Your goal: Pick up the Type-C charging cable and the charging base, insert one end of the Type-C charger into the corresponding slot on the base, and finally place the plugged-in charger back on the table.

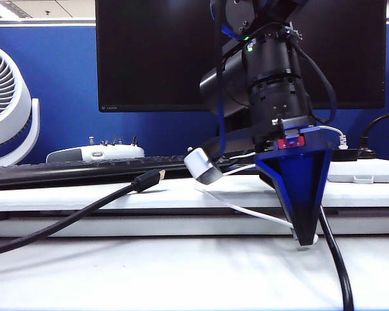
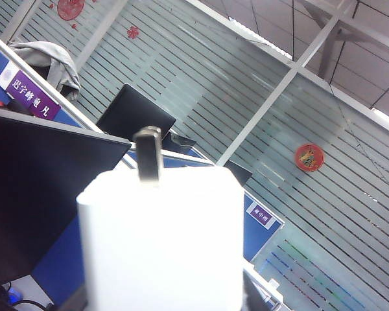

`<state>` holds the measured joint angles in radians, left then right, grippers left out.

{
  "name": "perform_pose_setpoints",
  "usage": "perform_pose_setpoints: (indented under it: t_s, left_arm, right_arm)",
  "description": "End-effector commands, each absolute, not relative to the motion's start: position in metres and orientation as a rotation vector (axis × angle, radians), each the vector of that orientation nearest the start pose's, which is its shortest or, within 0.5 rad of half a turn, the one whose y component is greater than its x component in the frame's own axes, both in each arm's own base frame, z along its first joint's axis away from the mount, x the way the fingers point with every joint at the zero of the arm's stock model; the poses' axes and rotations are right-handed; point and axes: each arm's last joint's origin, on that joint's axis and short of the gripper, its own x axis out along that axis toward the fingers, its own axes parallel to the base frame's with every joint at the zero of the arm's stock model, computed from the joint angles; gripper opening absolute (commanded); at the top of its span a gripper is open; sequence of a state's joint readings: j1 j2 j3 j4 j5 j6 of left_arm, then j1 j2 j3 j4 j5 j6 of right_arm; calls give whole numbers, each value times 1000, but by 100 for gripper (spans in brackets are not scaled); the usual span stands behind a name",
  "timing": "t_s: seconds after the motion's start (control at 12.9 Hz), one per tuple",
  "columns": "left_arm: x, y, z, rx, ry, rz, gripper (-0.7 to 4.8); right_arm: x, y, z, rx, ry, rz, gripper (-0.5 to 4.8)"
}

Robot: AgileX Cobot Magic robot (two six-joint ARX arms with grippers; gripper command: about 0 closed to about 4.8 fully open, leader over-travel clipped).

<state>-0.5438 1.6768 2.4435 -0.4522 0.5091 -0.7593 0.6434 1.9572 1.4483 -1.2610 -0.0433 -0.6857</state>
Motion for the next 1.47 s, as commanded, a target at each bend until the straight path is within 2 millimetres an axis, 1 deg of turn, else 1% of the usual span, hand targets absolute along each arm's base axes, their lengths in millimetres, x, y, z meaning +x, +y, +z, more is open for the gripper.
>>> perform_pose_setpoints:
  t_s: [0.08, 0.39, 0.62, 0.85, 1.01, 1.16, 1.32, 1.47]
  left_arm:
    - [219, -149, 614, -684, 40, -1135, 79]
    - [219, -149, 614, -684, 39, -1136, 79]
    - [219, -149, 614, -689, 44, -1140, 79]
    - [219, -149, 614, -690, 43, -1141, 79]
    - [219, -149, 614, -690, 43, -1141, 79]
    - [219, -149, 614, -690, 42, -1142, 79]
    - [218, -149, 615, -689, 40, -1144, 79]
    - [218, -149, 615, -689, 40, -1144, 79]
  right_arm:
    - [279, 206, 205, -1030, 1372, 1037, 348]
    - [279, 204, 205, -1032, 1379, 1032, 346]
    - [286, 193, 204, -1002, 1414, 1010, 346]
    - [287, 191, 204, -996, 1415, 1007, 346]
    - [286, 192, 204, -970, 1405, 1058, 345]
    - [285, 192, 197, -975, 1402, 1063, 345]
    - [278, 187, 180, -995, 1420, 1094, 345]
    - [284, 189, 176, -1043, 1348, 1031, 345]
